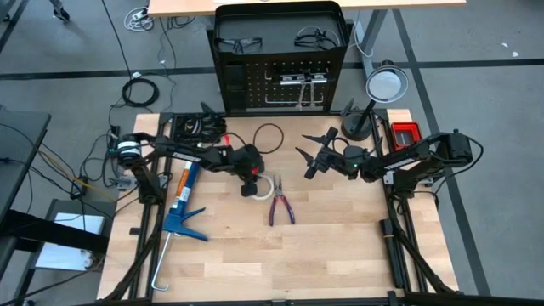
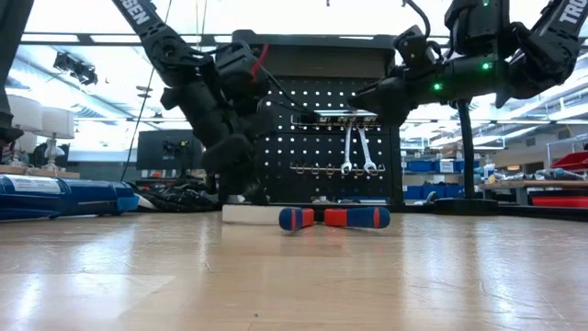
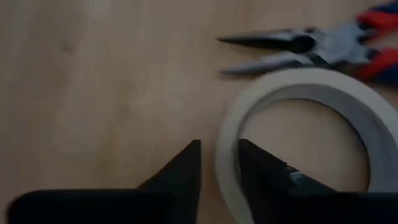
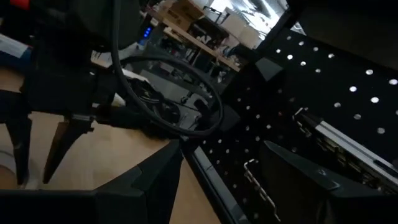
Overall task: Hang tools onto peg board
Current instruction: Unhang the white tape from the black peg board, then remove the black power balance handle from the black peg board
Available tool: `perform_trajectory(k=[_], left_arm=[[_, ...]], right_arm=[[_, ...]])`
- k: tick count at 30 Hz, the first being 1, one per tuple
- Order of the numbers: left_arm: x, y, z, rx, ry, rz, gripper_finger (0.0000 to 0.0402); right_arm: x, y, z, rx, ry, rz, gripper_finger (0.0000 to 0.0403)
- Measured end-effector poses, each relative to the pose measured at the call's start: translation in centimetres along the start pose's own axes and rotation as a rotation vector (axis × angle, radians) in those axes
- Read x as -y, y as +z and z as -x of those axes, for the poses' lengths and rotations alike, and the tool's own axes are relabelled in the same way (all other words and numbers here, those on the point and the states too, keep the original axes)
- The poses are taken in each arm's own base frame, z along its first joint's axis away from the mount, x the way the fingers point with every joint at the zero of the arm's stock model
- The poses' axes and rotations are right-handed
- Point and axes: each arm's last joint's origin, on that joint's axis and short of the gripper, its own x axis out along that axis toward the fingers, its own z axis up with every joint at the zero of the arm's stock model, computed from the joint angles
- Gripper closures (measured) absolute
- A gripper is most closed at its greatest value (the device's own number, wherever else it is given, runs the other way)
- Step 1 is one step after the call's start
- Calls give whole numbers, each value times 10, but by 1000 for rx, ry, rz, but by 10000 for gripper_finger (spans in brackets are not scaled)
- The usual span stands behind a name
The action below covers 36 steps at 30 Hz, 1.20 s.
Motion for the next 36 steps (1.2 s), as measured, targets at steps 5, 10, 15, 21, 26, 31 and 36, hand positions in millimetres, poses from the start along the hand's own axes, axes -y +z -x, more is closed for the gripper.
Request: perform_trajectory(k=[5,10,15,21,26,31,36], left_arm=[[-2,6,6,40,12,-17,232],[2,17,14,161,17,-118,215],[4,14,18,354,65,-175,221],[4,6,18,453,123,-164,228],[4,0,19,511,154,-130,229],[4,-5,19,534,163,-124,229],[5,-12,20,559,193,-115,229]], right_arm=[[2,-1,0,-35,-48,-5,175],[8,10,-14,-142,-179,44,175],[24,31,-43,-279,-178,225,176],[64,46,-70,-411,-231,325,176],[96,54,-83,-458,-262,462,176],[119,49,-90,-504,-150,547,176],[139,51,-94,-523,-107,551,176]])
